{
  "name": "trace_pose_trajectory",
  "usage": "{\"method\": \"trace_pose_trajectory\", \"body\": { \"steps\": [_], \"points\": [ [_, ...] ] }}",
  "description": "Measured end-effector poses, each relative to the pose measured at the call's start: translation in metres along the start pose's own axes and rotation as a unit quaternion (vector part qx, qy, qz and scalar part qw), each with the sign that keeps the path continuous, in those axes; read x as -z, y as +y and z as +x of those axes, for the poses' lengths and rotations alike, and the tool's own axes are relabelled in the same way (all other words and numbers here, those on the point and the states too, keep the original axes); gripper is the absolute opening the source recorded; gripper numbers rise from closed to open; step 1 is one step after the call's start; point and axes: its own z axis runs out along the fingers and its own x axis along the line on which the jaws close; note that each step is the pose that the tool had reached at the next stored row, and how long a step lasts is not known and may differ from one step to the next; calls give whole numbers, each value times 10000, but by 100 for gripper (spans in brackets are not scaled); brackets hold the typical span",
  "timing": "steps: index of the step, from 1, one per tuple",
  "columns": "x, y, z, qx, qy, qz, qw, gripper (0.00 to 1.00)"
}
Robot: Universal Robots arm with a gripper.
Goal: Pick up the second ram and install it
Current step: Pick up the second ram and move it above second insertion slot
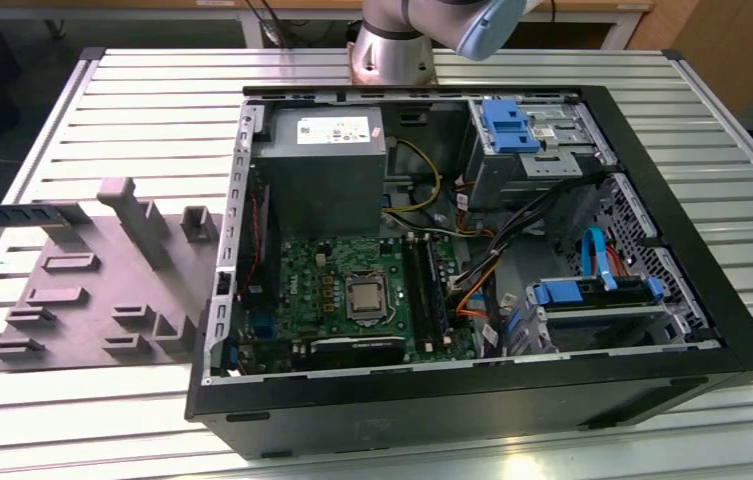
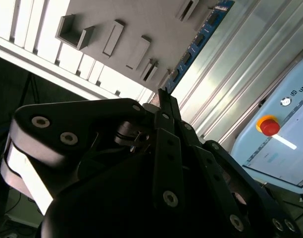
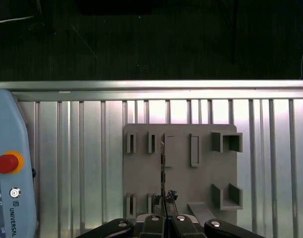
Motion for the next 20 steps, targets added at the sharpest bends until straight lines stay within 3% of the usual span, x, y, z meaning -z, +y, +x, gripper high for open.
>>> {"method": "trace_pose_trajectory", "body": {
  "steps": [20],
  "points": [
    [57, 3, -2, 0, 0, 3, 10000, 11]
  ]
}}
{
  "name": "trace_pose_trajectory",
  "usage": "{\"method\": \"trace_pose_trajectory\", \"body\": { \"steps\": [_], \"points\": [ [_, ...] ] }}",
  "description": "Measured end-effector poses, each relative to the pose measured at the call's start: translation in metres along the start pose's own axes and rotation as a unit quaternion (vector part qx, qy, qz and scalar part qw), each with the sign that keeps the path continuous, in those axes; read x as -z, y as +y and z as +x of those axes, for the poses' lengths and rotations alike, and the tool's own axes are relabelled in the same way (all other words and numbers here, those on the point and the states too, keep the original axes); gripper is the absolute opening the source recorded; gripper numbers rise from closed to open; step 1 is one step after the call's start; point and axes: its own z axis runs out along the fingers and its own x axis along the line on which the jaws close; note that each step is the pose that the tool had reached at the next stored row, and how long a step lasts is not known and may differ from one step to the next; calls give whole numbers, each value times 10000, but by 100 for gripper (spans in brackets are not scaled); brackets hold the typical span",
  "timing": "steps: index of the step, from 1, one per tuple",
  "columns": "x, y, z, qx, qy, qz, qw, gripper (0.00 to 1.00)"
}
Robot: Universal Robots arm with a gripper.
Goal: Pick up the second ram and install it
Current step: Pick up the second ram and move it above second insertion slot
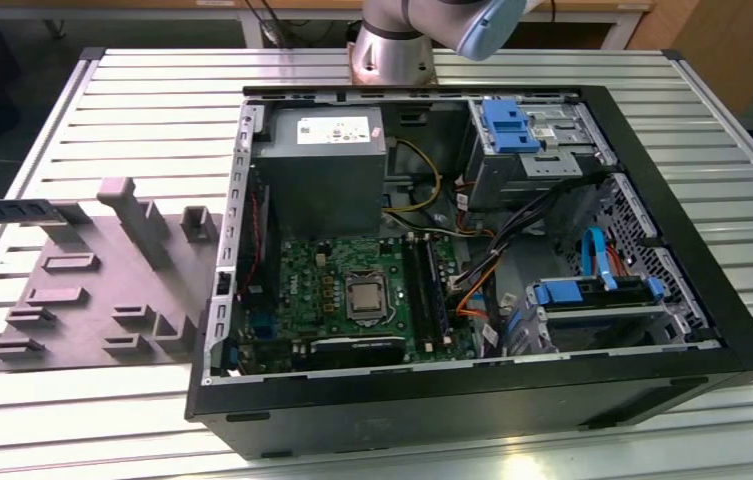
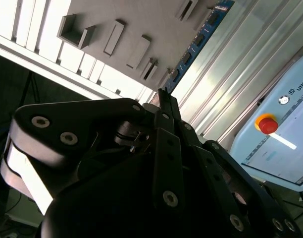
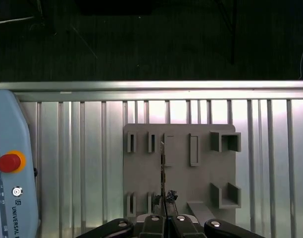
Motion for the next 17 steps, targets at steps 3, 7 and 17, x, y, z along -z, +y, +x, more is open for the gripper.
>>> {"method": "trace_pose_trajectory", "body": {
  "steps": [3, 7, 17],
  "points": [
    [11, 0, 0, 0, 0, 0, 10000, 11],
    [30, 0, -1, 0, 0, 1, 10000, 11],
    [71, 1, -3, 0, 0, 1, 10000, 11]
  ]
}}
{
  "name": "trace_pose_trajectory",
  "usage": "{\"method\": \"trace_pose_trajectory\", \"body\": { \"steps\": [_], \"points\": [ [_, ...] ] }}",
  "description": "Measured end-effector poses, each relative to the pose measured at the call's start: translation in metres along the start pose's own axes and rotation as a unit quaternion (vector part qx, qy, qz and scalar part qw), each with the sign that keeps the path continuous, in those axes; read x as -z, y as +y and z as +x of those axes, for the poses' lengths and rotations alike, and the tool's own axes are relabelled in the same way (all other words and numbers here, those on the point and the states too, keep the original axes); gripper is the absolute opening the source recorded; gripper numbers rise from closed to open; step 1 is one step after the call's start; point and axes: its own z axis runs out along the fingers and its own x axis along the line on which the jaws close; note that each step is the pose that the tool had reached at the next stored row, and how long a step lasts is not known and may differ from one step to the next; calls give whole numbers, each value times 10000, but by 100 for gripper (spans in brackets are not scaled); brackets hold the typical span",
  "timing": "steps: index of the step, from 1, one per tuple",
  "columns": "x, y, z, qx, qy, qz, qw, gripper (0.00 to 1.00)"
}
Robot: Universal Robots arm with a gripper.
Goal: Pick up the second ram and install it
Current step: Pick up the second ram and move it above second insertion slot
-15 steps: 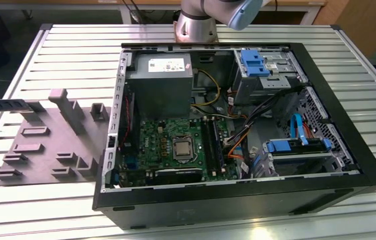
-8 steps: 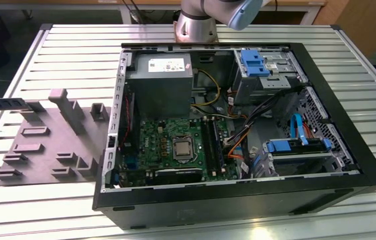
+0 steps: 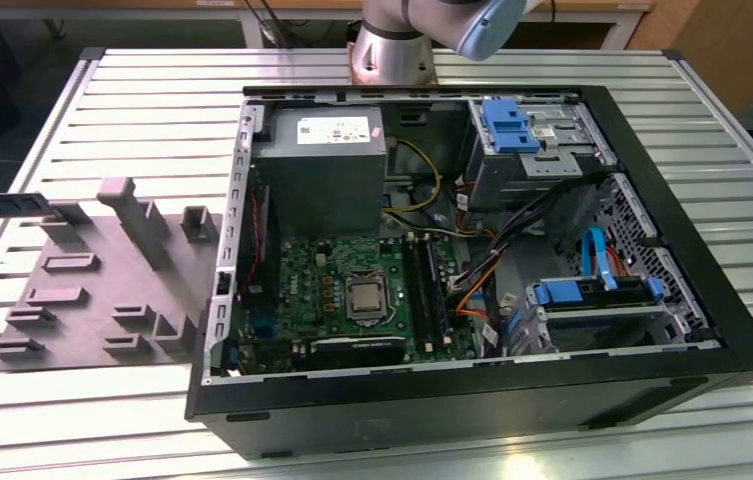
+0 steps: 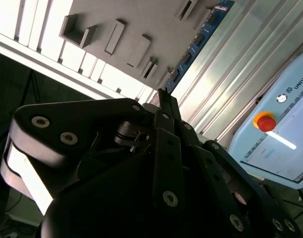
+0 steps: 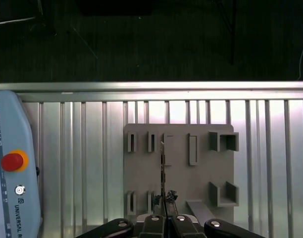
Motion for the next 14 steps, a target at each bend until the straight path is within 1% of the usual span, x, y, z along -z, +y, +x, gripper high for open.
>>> {"method": "trace_pose_trajectory", "body": {
  "steps": [14],
  "points": [
    [47, 1, -2, 0, 0, 0, 10000, 11]
  ]
}}
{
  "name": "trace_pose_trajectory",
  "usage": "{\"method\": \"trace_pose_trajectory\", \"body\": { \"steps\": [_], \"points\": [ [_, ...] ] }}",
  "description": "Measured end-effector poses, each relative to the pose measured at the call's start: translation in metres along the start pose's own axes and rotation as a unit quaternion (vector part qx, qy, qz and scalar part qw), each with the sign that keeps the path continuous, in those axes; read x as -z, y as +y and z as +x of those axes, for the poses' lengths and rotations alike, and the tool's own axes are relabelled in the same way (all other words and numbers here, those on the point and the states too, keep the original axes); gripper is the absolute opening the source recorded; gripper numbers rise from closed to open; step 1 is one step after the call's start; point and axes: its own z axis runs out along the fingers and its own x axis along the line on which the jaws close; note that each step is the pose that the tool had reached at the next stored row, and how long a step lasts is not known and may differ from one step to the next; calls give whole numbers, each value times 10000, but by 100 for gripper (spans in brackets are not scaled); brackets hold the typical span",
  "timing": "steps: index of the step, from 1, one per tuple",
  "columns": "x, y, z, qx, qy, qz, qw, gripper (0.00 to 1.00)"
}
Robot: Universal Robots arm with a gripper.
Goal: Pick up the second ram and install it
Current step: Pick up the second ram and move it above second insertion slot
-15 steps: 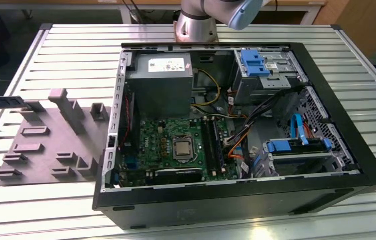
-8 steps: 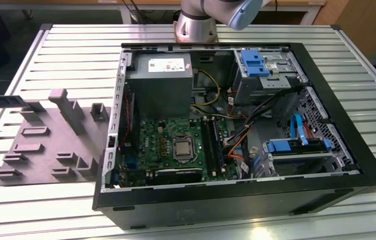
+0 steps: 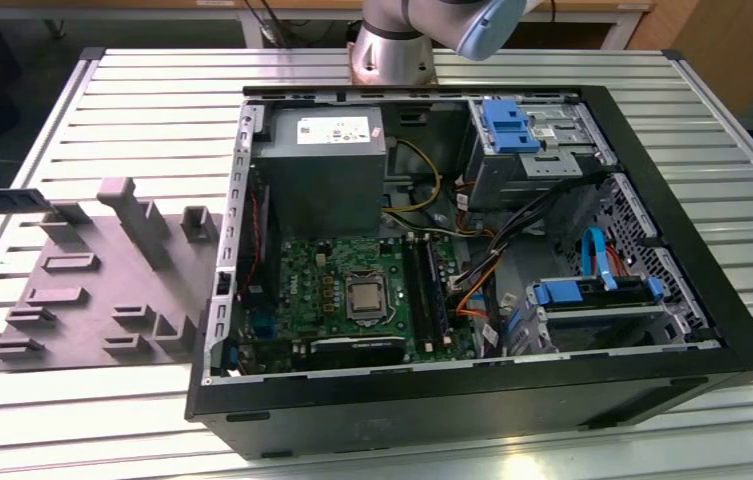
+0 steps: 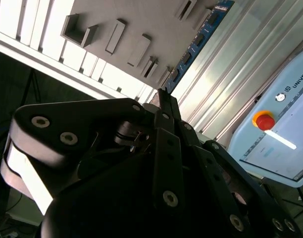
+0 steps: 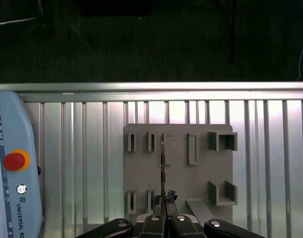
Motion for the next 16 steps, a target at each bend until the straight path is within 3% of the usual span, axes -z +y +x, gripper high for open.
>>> {"method": "trace_pose_trajectory", "body": {
  "steps": [16],
  "points": [
    [64, 1, -3, 0, -1, 1, 10000, 11]
  ]
}}
